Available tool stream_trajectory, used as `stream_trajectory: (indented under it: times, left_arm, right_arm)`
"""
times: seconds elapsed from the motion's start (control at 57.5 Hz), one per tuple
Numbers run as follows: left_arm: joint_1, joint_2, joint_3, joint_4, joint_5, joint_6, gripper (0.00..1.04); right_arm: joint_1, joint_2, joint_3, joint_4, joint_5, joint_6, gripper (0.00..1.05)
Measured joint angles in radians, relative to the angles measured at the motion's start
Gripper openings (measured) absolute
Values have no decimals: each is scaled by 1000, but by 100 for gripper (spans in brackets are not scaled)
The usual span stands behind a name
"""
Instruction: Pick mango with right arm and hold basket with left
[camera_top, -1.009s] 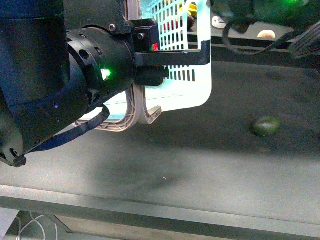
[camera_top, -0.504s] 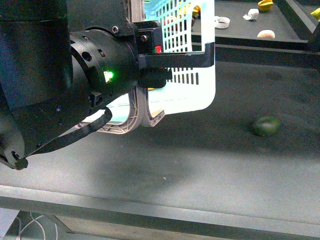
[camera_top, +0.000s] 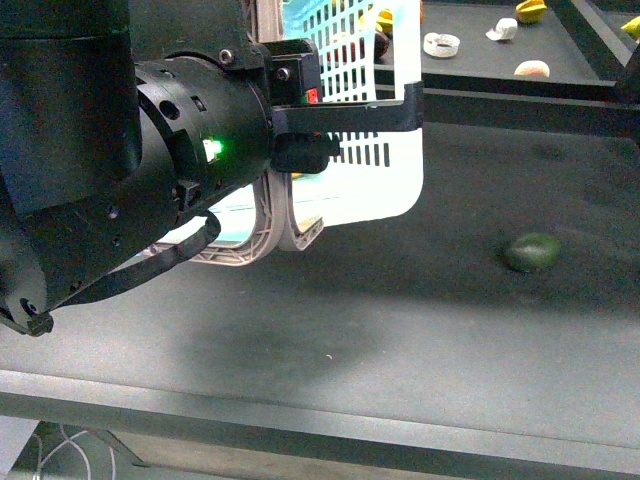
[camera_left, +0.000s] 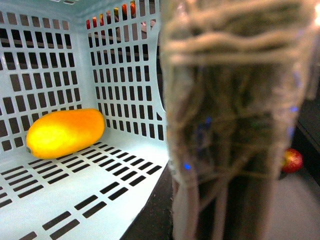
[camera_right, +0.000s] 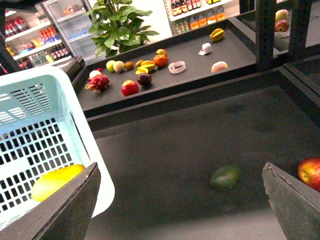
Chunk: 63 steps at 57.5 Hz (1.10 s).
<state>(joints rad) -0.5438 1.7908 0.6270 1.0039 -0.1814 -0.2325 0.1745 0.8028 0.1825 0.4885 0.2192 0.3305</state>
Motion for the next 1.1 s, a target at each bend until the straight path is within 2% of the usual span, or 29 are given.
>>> stream_trajectory:
  times: [0.33,0.4,0.452,0.522,0.626,0.696,0.817,0.87,1.096]
  left_arm:
    - [0,0,0,0,2,-1,5]
    - [0,0,0,0,1,0,5]
    - [0,0,0,0,1,0,5]
    - [0,0,0,0,1,-2,5]
    - [0,0,0,0,0,1,5]
    - [0,0,0,0,1,-1,5]
    - [0,0,0,0,1,0,5]
    - [0,0,0,0,1,0,5]
    - [0,0,0,0,1,0,5]
  right_arm:
    - [-2,-10,-3,6,-8,-3,96]
    - [-23,-12,-48,136,-71,-130,83]
    - [-31,-30,-63,147,-84,-193,75]
    - [-53,-82,-90,130,-102,-271,59]
    - [-74,-137,-109,95,-121,-303,42]
    - [-138,-187,-123,58,-209,-317,26]
    - [-172,-251,-149,26,-215,-322,1]
    - [-171,-268,-174,41,-218,-326,2]
    - [-172,-369,-177,-56,-218,-326,2]
